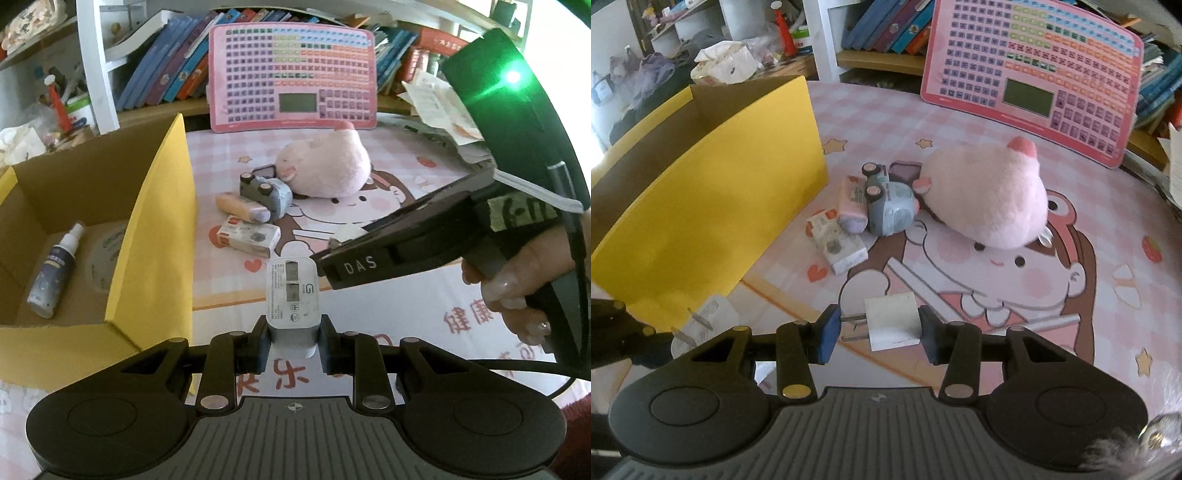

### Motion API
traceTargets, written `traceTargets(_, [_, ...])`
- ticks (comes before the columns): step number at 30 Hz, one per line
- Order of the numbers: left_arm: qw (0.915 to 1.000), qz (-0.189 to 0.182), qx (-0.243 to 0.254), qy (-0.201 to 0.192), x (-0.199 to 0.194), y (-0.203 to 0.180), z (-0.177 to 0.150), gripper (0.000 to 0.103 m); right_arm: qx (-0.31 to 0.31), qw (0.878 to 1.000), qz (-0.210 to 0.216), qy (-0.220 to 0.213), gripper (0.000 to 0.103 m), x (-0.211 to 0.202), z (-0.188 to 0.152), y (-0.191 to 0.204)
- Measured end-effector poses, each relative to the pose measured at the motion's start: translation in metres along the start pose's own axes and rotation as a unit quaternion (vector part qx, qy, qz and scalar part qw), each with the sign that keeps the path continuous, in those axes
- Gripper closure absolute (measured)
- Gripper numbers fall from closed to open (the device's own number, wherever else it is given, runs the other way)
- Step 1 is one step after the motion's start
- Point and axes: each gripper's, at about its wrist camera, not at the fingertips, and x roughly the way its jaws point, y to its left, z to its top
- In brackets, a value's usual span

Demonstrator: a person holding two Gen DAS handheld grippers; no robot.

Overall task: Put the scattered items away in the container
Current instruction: 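Lift both chargers and carry them toward the yellow box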

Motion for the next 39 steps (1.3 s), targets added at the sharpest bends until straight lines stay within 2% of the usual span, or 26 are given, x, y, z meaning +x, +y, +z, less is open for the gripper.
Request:
traceTargets(11, [0.9977, -0.053, 0.033, -0.023, -0.043, 0.024, -0.031, 0.078, 0.043, 0.998, -0.04, -0.02, 0.06, -0.044, -0.027, 0.035])
traceTargets(20, [0.9936, -0.09, 0.066, -0.016, -0.082, 0.073, -0.063, 0.078, 0.084, 0.994, -0.067, -0.021, 0.06, -0.07, -0.048, 0.094])
traceTargets(29, [0.9932, -0.096, 0.062, -0.022, -0.112, 0.124, -0.087, 0.078, 0.097, 0.993, -0.066, -0.022, 0.06, -0.077, -0.063, 0.159])
traceTargets(39, [0.9943, -0.091, 0.047, -0.032, -0.137, 0.163, -0.112, 0.078, 0.071, 0.996, -0.054, -0.027, 0.06, -0.079, -0.063, 0.221])
